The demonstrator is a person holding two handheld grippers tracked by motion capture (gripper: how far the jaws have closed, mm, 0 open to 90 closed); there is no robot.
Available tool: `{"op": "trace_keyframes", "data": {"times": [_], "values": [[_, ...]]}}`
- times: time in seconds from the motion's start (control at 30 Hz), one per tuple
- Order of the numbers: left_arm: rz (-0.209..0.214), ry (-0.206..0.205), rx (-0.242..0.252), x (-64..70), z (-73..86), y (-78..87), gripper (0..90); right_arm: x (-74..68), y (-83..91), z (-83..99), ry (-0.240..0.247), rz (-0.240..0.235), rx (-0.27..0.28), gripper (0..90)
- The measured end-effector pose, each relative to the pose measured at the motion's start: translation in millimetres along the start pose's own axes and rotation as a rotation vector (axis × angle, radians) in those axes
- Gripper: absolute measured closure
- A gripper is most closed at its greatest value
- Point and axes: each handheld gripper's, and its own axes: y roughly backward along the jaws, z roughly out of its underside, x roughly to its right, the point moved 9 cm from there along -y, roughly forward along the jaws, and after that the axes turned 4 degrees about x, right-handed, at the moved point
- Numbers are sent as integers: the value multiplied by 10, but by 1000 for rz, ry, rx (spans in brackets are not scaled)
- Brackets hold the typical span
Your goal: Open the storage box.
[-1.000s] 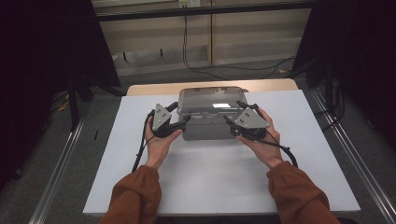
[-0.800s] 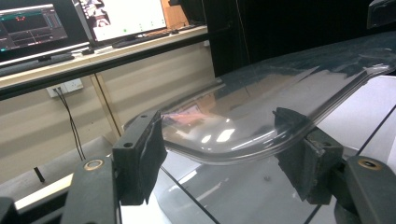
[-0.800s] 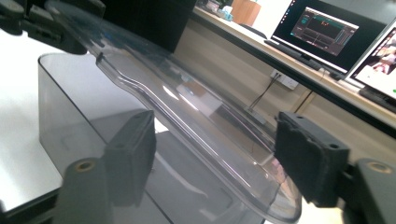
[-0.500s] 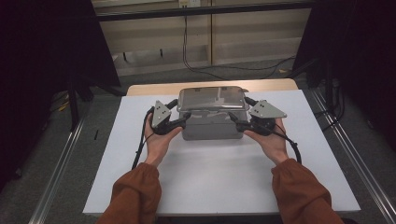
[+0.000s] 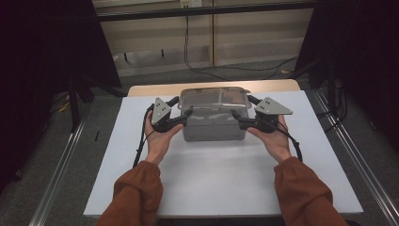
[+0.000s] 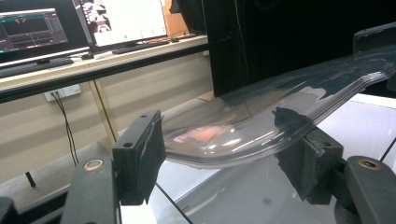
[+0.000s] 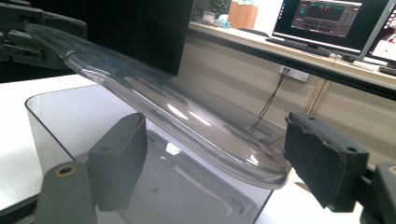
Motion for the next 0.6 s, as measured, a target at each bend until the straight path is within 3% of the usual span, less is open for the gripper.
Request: {"op": "trace_keyframes", "data": {"times": [0.27,0.4,0.6], "values": [[5,57,8,-31,-37,-32,328,67,-8,-29,-10,21,16,222],[-1,49,10,-55,-46,-51,352,115,-21,-50,-16,35,36,218],[10,35,6,-72,-78,-96,376,137,-67,-31,-33,11,40,292]]}}
